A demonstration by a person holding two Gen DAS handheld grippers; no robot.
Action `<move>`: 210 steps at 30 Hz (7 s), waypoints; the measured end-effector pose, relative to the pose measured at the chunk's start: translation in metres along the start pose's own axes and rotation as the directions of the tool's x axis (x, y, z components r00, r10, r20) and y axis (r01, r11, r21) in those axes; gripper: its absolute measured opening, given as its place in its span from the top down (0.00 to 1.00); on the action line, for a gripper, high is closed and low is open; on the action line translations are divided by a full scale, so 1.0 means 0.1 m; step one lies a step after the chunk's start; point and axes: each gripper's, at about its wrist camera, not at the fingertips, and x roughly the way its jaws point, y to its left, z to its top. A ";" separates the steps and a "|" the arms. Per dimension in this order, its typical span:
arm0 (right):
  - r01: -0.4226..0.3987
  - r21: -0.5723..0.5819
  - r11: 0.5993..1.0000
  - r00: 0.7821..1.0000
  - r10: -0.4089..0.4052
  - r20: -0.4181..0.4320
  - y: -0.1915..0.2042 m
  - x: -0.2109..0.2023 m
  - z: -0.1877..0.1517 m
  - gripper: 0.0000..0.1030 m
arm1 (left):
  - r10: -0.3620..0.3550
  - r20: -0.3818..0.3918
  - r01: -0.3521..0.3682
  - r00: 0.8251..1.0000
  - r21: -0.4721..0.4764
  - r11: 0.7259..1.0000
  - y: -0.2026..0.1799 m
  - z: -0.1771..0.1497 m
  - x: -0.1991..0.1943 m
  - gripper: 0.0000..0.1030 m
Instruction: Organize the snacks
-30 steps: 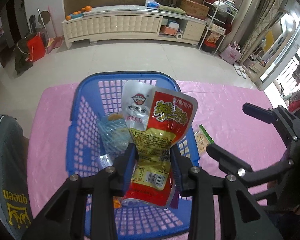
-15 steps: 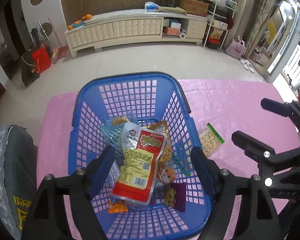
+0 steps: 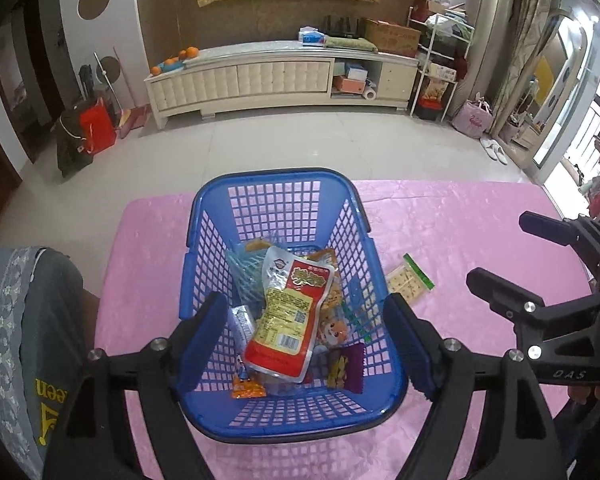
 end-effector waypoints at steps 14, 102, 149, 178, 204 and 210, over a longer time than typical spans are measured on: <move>-0.018 0.268 0.963 0.978 0.072 -0.193 -0.39 0.58 -0.08 0.08 | 0.039 -0.139 -0.042 0.990 -0.021 0.999 -0.02 0.06 0.55 0.23; 0.037 0.417 0.908 0.971 0.066 -0.231 -0.33 0.36 -0.22 0.39 | -0.020 -0.183 0.008 0.983 -0.068 0.998 0.16 -0.11 0.23 0.23; -0.027 0.074 0.997 0.951 0.049 -0.306 0.98 0.91 0.21 0.31 | 0.073 0.042 -0.069 0.996 -0.101 0.992 1.02 -0.47 0.05 0.00; 0.083 0.051 0.995 0.870 -0.097 0.484 0.71 -2.11 -1.32 0.00 | 0.223 0.548 -0.153 0.806 -0.172 0.973 -0.50 -1.99 -2.21 0.00; 0.104 0.158 0.982 0.847 -0.171 0.503 0.81 -2.62 -2.11 0.00 | 0.116 0.542 -0.083 0.833 -0.085 0.993 -0.93 -2.53 -2.45 0.00; 0.088 0.160 0.983 0.849 -0.158 0.504 0.81 -2.62 -2.17 0.00 | 0.116 0.524 -0.081 0.844 -0.090 0.993 -0.92 -2.54 -2.44 0.00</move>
